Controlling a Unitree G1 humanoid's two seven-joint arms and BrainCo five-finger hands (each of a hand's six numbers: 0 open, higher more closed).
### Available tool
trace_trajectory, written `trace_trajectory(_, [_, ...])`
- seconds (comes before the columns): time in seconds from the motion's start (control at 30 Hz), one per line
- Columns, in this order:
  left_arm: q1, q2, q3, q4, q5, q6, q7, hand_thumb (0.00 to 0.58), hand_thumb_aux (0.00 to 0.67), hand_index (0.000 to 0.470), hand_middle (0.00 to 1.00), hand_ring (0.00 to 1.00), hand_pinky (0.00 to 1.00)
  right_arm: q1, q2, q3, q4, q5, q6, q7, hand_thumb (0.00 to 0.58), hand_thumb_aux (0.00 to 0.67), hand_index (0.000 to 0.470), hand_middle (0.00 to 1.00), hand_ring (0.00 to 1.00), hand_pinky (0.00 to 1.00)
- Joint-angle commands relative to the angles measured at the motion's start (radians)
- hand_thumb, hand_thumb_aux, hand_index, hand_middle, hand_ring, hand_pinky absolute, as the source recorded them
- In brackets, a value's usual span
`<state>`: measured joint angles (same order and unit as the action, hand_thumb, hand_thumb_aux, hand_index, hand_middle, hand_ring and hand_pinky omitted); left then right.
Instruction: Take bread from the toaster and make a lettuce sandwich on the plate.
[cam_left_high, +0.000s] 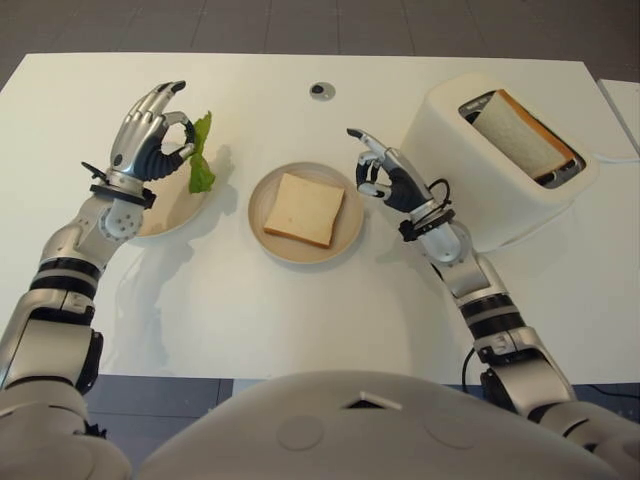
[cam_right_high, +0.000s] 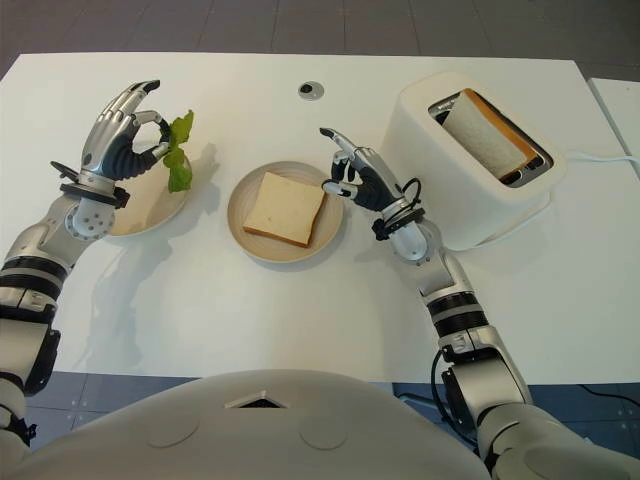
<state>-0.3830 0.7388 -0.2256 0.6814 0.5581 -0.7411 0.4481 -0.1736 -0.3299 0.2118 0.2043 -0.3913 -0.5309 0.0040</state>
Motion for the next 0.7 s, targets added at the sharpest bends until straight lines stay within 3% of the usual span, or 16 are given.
trace_trajectory(0.03, [0.040, -0.035, 0.017, -0.084, -0.090, -0.081, -0.089, 0.580, 0.670, 0.470, 0.00, 0.00, 0.00, 0.038, -0.023, -0.040, -0.109, 0.080, 0.020, 0.059, 0.000, 0.000, 0.000, 0.59, 0.59, 0.59])
trace_trajectory(0.3, [-0.007, -0.205, -0.054, -0.139, -0.018, -0.069, -0.177, 0.580, 0.670, 0.470, 0.00, 0.00, 0.00, 0.110, -0.062, -0.160, -0.369, 0.333, 0.057, 0.177, 0.000, 0.000, 0.000, 0.57, 0.57, 0.57])
trace_trajectory(0.47, [-0.019, -0.334, -0.169, -0.110, 0.114, -0.032, -0.180, 0.580, 0.670, 0.470, 0.00, 0.00, 0.00, 0.179, -0.091, -0.305, -0.535, 0.506, 0.078, 0.206, 0.000, 0.000, 0.000, 0.47, 0.47, 0.47])
trace_trajectory(0.7, [-0.047, -0.404, -0.270, -0.010, 0.229, -0.008, -0.150, 0.580, 0.670, 0.470, 0.00, 0.00, 0.00, 0.248, -0.134, -0.528, -0.617, 0.679, 0.114, 0.234, 0.000, 0.000, 0.000, 0.35, 0.35, 0.35])
